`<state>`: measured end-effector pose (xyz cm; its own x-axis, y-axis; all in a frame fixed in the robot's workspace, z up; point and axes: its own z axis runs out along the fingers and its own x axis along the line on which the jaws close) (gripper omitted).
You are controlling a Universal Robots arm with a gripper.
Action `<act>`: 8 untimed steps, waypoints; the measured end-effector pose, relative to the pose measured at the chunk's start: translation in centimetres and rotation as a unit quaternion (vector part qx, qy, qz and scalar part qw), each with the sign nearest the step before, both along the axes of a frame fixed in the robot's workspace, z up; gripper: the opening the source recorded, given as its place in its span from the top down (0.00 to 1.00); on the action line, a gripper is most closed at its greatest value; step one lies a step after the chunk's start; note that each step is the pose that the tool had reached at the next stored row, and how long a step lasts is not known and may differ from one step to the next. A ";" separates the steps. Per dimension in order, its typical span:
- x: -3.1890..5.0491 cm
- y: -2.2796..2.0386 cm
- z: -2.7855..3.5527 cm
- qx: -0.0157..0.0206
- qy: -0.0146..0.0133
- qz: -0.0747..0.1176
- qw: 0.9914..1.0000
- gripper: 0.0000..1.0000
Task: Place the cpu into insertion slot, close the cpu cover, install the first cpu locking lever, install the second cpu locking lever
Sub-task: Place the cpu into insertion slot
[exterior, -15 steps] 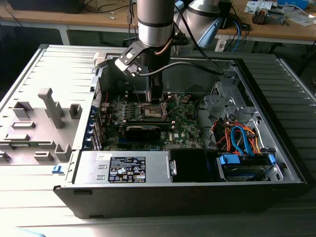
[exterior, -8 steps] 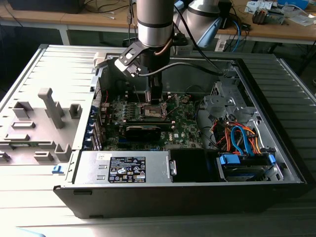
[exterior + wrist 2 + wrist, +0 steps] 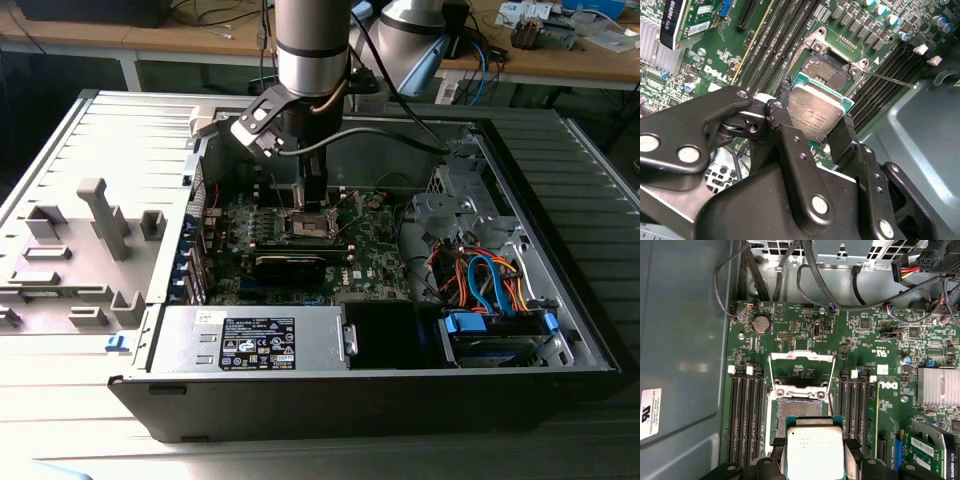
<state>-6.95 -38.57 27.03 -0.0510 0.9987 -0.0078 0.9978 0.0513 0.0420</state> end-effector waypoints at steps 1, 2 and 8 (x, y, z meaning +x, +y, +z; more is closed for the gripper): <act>-0.01 0.00 -0.02 0.000 0.000 0.000 1.000 0.45; -0.03 0.00 -0.03 0.000 0.000 0.000 1.000 0.45; -0.08 0.05 -0.92 0.000 0.000 0.000 1.000 0.45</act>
<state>-7.04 -38.52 26.11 -0.0510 0.9987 -0.0083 0.9978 0.0513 0.0420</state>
